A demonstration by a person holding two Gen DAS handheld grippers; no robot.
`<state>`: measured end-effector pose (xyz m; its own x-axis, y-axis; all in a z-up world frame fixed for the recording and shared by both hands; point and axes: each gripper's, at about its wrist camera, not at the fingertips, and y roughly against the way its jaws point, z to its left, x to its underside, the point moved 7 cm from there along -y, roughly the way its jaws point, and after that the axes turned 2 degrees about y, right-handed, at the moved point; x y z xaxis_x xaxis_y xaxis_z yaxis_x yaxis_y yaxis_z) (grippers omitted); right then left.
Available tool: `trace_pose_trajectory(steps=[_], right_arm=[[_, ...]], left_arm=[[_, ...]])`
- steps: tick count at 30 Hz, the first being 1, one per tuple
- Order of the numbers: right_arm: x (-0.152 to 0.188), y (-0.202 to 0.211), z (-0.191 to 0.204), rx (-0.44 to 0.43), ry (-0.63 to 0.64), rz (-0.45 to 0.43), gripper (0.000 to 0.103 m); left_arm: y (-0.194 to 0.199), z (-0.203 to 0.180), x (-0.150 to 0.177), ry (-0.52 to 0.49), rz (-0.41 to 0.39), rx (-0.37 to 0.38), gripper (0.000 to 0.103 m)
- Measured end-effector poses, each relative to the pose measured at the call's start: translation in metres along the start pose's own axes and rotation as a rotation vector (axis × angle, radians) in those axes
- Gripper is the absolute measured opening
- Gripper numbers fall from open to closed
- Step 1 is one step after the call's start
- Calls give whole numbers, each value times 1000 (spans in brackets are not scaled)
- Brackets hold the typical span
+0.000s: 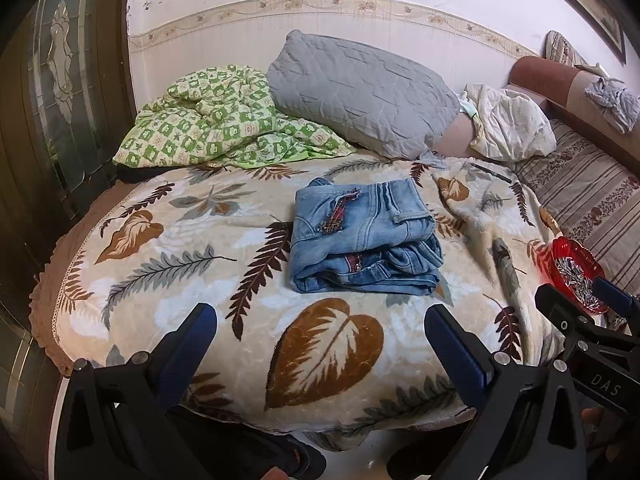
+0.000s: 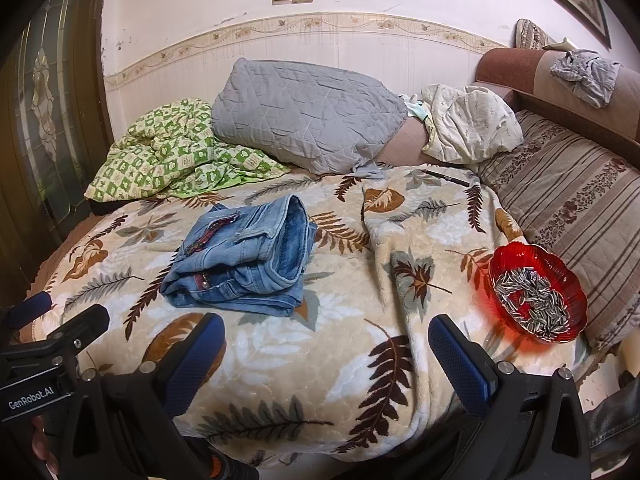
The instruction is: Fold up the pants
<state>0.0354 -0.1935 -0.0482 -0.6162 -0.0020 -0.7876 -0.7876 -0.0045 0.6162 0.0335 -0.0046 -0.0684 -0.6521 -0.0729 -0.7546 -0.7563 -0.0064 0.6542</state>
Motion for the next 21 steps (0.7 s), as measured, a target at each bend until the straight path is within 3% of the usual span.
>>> trace_pose_trajectory(steps=[21], right_arm=[[0,-1,2,-1,5,3,103]], left_arm=[[-1,-1,-4,-11,2,-5,103]])
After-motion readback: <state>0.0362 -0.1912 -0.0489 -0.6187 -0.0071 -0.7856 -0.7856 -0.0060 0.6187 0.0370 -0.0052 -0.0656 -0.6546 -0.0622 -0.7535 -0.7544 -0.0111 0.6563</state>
